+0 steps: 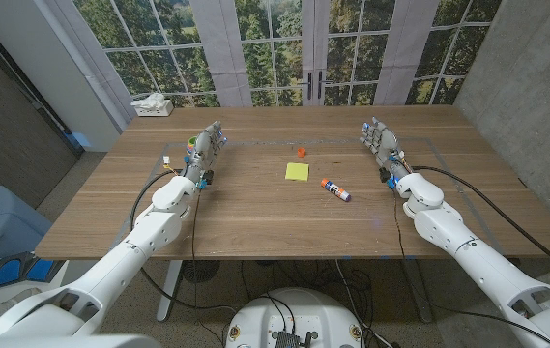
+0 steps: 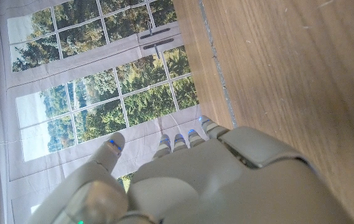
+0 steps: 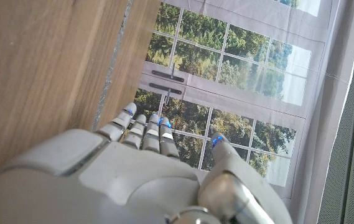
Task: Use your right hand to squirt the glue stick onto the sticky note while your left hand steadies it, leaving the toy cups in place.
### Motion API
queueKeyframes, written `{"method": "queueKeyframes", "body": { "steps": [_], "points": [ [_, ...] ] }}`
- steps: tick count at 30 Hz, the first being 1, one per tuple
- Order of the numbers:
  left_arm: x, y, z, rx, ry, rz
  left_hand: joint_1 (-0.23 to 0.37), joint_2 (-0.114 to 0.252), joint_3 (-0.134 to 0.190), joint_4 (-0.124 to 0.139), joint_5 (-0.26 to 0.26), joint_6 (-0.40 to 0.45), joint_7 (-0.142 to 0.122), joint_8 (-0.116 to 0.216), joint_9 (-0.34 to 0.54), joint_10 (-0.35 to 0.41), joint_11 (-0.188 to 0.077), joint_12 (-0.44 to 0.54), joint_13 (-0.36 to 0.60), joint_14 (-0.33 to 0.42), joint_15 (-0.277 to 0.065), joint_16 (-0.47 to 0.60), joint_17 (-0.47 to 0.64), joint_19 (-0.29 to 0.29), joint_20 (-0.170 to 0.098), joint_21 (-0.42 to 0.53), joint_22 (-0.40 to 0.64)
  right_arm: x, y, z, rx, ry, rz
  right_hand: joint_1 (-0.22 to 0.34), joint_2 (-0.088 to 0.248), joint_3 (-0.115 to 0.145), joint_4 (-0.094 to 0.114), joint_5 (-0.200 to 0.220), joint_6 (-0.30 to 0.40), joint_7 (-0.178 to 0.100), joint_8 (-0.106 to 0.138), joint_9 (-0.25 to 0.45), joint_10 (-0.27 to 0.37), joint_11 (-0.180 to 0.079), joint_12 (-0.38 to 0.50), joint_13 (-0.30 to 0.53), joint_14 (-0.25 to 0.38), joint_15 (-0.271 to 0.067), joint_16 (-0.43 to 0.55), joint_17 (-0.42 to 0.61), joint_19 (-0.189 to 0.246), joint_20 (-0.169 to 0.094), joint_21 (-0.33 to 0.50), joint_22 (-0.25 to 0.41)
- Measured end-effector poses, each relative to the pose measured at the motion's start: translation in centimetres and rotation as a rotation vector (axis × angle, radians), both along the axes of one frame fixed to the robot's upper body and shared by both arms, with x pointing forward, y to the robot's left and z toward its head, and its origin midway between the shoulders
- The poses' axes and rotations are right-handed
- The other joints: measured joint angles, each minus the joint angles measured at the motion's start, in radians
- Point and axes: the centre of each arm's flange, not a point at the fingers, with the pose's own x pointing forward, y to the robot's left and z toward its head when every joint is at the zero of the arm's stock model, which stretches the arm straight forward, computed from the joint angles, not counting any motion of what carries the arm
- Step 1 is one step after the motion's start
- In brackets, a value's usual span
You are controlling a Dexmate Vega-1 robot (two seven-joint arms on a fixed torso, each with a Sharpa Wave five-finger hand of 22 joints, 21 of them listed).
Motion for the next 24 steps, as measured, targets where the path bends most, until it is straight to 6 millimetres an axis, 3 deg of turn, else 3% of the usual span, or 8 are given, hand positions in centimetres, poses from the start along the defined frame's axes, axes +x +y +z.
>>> {"method": "queueKeyframes", "body": {
  "steps": [8,11,15,24],
  "points": [
    [0.2,0.0,0.0,0.002,0.001,0.000,0.000,0.000,0.001,0.001,0.000,0.000,0.000,0.000,0.000,0.000,0.000,0.000,0.000,0.000,0.000,0.000,0.000,0.000,0.000,0.000,0.000,0.0,0.1,0.1,-0.007,-0.003,-0.008,0.000,0.000,0.000,0.000,0.000,0.000,0.000,0.000,0.000,0.000,0.000,0.000,0.000,0.000,0.000,0.000,0.000,0.000,0.000,0.000,0.000],
    [0.2,0.0,0.0,0.003,0.001,-0.001,0.000,0.000,0.001,0.001,0.000,0.000,0.000,0.000,0.000,0.000,0.000,0.000,0.000,0.000,0.000,0.000,0.000,0.000,0.000,0.000,0.000,-0.1,0.2,0.3,-0.014,-0.009,-0.013,0.001,0.000,0.009,-0.009,0.000,0.000,0.000,0.000,0.000,0.010,0.009,0.004,0.000,0.004,-0.004,0.002,-0.001,0.010,-0.002,-0.004,0.000],
    [0.3,0.0,0.0,0.004,0.002,-0.002,0.000,0.000,0.001,0.001,0.000,0.000,0.000,0.000,0.000,0.000,0.000,0.000,0.000,0.000,0.000,0.000,0.000,0.000,0.000,0.000,0.000,-0.3,0.2,0.6,-0.033,-0.018,-0.037,0.029,0.010,0.015,-0.036,0.000,0.027,0.009,0.011,0.000,0.042,0.020,0.015,0.000,0.045,0.020,0.021,-0.003,0.047,-0.003,-0.005,0.005],
    [0.5,-0.1,0.2,0.008,0.002,-0.006,0.000,0.000,0.001,0.001,0.000,0.000,0.000,0.000,0.000,0.000,0.000,0.000,0.000,0.000,0.000,0.000,0.000,0.000,0.000,0.000,0.000,-1.1,0.5,1.0,-0.098,-0.032,-0.090,0.060,0.013,0.027,-0.058,-0.005,0.037,0.013,0.012,0.005,0.052,0.023,0.015,0.004,0.056,0.031,0.028,-0.003,0.082,0.007,-0.005,0.005]
  ]
}}
